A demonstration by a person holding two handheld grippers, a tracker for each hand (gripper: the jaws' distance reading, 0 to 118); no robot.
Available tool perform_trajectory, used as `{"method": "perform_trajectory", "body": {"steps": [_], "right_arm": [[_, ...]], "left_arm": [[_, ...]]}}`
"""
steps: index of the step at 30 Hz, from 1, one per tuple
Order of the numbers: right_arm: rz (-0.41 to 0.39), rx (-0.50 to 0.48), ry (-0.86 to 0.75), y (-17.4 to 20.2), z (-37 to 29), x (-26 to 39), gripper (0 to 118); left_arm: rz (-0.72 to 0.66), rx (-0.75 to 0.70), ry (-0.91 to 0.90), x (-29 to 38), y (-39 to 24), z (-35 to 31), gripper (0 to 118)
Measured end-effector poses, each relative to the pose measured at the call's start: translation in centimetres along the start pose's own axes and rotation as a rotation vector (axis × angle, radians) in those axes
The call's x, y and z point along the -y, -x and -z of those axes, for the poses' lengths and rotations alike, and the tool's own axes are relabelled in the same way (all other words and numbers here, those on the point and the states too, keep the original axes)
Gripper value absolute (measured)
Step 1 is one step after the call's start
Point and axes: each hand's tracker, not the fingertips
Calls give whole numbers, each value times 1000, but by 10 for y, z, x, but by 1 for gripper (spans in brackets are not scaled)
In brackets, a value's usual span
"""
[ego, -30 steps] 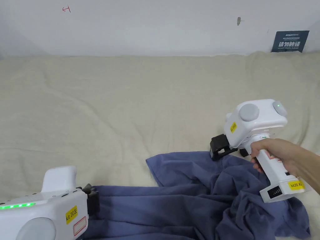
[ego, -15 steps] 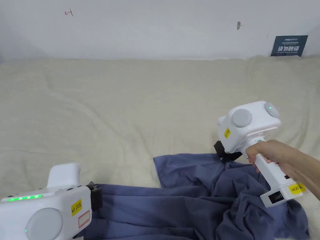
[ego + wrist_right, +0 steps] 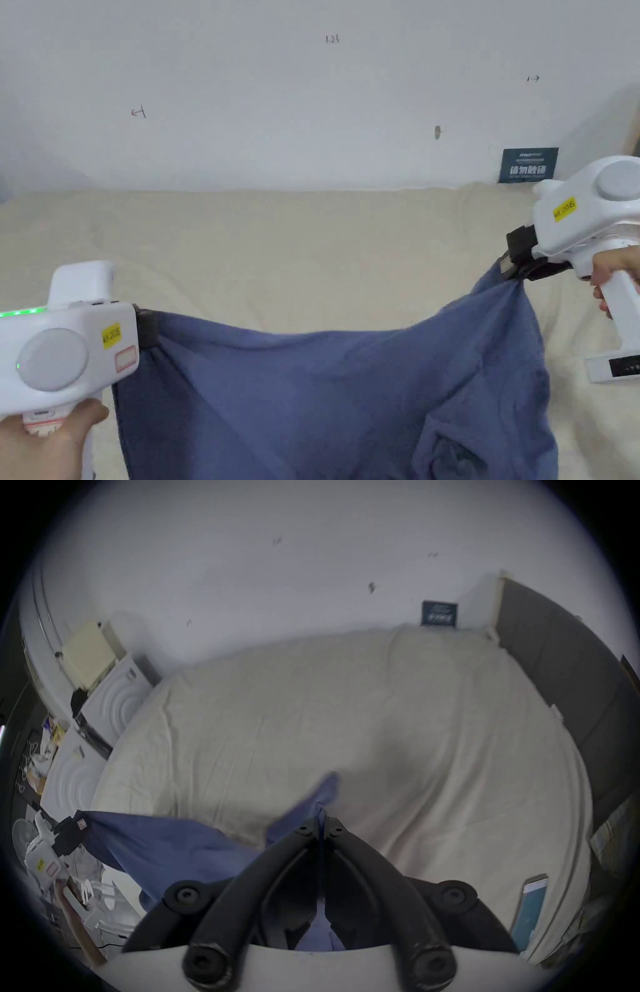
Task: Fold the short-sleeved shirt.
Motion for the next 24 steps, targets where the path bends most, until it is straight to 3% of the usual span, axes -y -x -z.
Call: {"method": "perform_trajectory", "body": {"steps": [5,9,24], "right_arm": [[75,9,-115,-35,-53,-29,1],[73,11,-157,-49,-83,-50,1],[74,13,-311,-45,-122,-137,1]], "left_arm": [[15,-10,-70,-49,-2,-13,6],[51,-10,-129,-89,-9,-16,6],[119,-25,-341,-247,-39,-11,6]]}}
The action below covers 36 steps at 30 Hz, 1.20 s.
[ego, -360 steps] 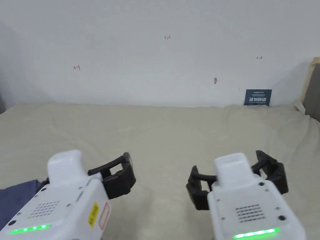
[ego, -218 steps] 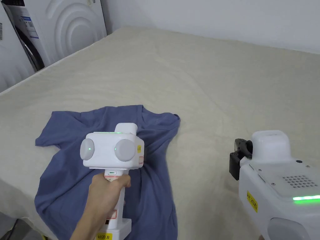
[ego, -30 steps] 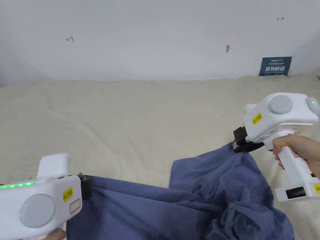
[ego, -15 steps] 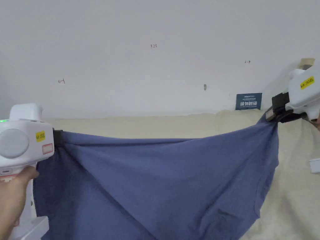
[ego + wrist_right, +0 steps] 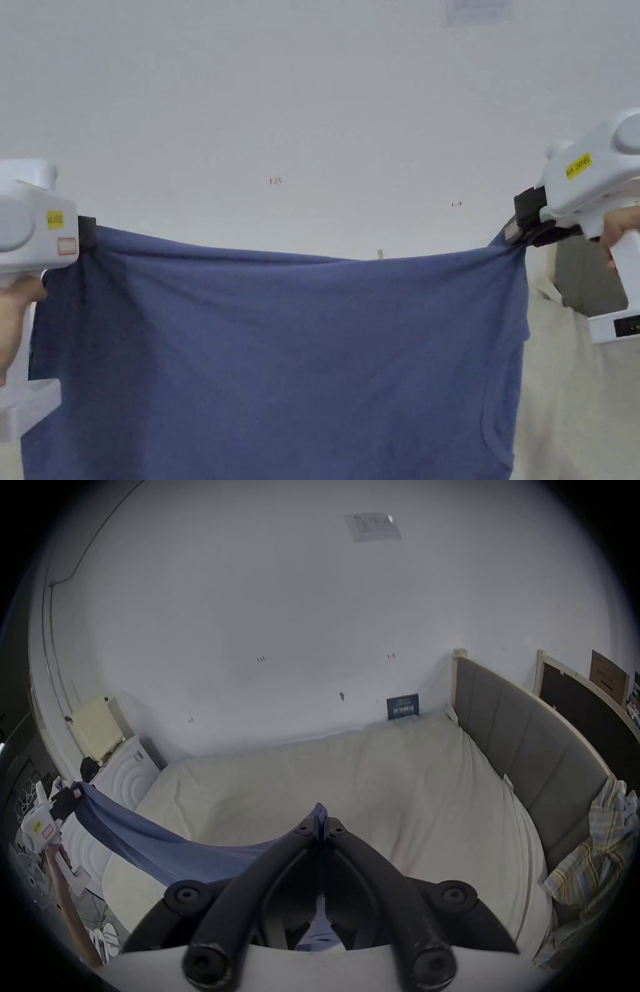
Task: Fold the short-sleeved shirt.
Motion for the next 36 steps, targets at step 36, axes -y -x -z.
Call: {"method": "perform_trajectory", "body": {"steps": [36], "right_arm": [[-2,25,-227,74,54,-138,1]], "left_arm": [[30,-35,-52,-91,16,115,6]]}}
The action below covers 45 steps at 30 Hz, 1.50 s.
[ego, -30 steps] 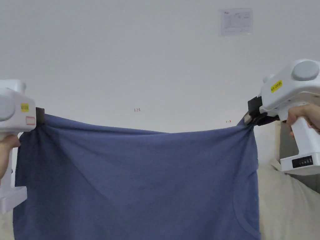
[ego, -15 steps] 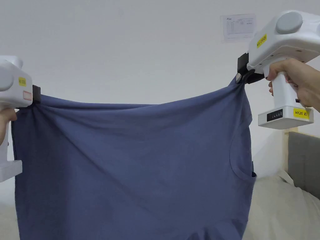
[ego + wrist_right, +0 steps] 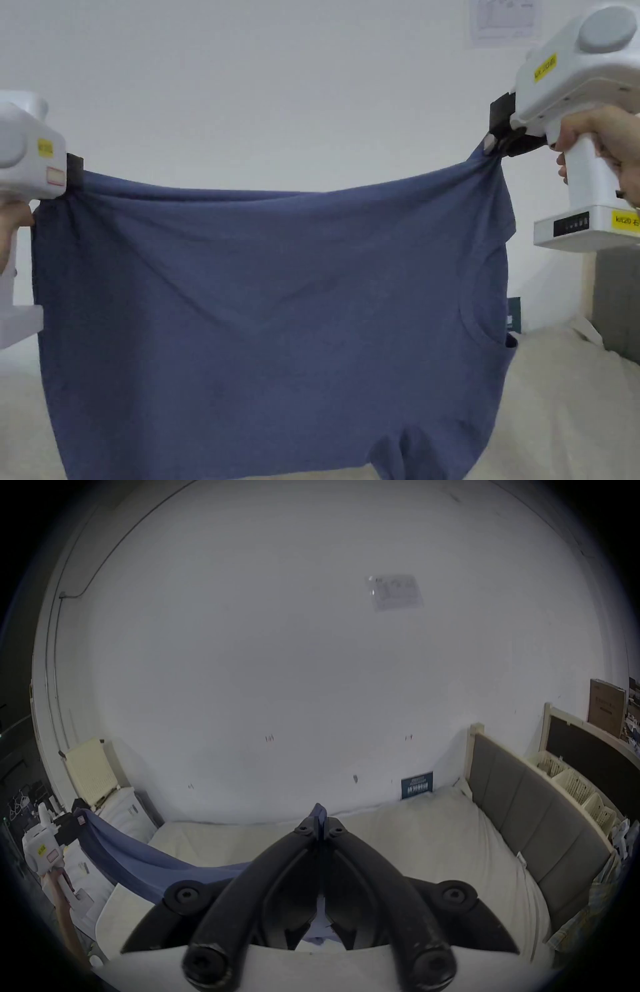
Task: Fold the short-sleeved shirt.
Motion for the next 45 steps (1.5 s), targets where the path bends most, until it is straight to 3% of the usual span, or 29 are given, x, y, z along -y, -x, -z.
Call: {"method": "perform_trajectory", "body": {"steps": [8,13,18,19,23,25,26,29,33,37,41,45], "right_arm": [[29,2,244,-32,72,147,1],[98,53,476,-65,120,274,1],[207,91,641,-98,135,380,1],[240,96,666,-103,132,391,1],[215,95,636,-119,98,417,1],[323,53,615,-137,81,416,1],[338,31,591,-139,70,418,1],[292,71,589,-139,38,426,1],[301,40,574,-133,-15,443,1],[224,46,565,-129,-63,456,1],[285,6,510,-133,-110,472,1],[243,3,521,-133,-146,492,1]], "left_arm": [[-9,-8,251,172,-1,38,6],[-127,32,471,301,-9,56,6],[-90,49,622,386,-25,57,6],[-121,44,635,391,-33,43,6],[-122,47,629,402,-25,25,6],[-93,35,623,399,-22,8,6],[-86,43,614,399,-20,-3,6],[-86,56,603,400,-13,-39,6],[-96,55,600,406,-7,-99,6],[-69,53,594,420,3,-147,6],[-74,48,580,442,13,-189,6],[-60,49,579,450,9,-238,6]]}}
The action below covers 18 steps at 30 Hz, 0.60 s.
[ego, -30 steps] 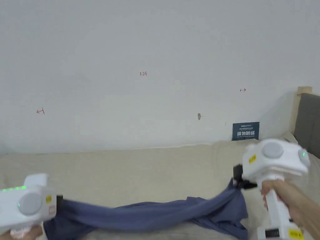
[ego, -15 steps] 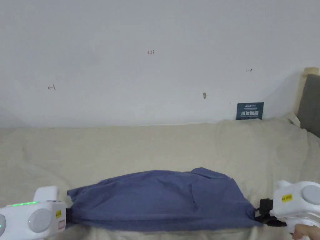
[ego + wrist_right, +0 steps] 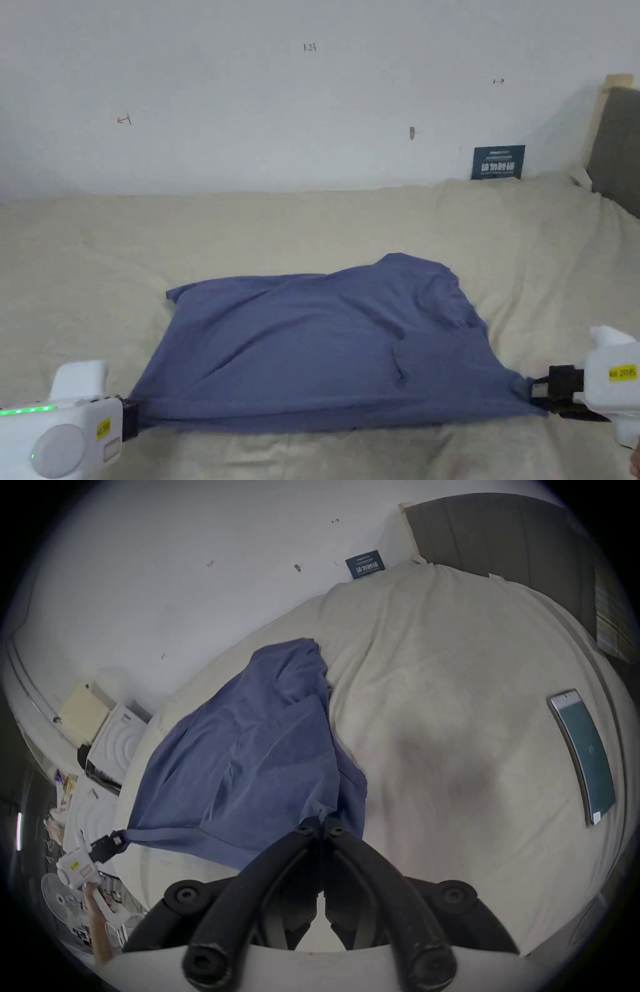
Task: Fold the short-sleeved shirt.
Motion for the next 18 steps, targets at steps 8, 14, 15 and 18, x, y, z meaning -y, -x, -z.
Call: {"method": "perform_trajectory", "body": {"steps": [8,14,15,18], "right_arm": [[-11,5,17,-10,-35,62,1],[-59,40,46,-12,-40,93,1],[-58,47,48,-13,-38,95,1],[-38,47,43,-17,-34,96,1]], "left_arm": [[45,-37,-3,54,9,-36,6],[10,-26,-1,80,18,-39,6],[-5,-21,15,84,19,-38,6],[-32,1,25,89,19,-41,6]]}}
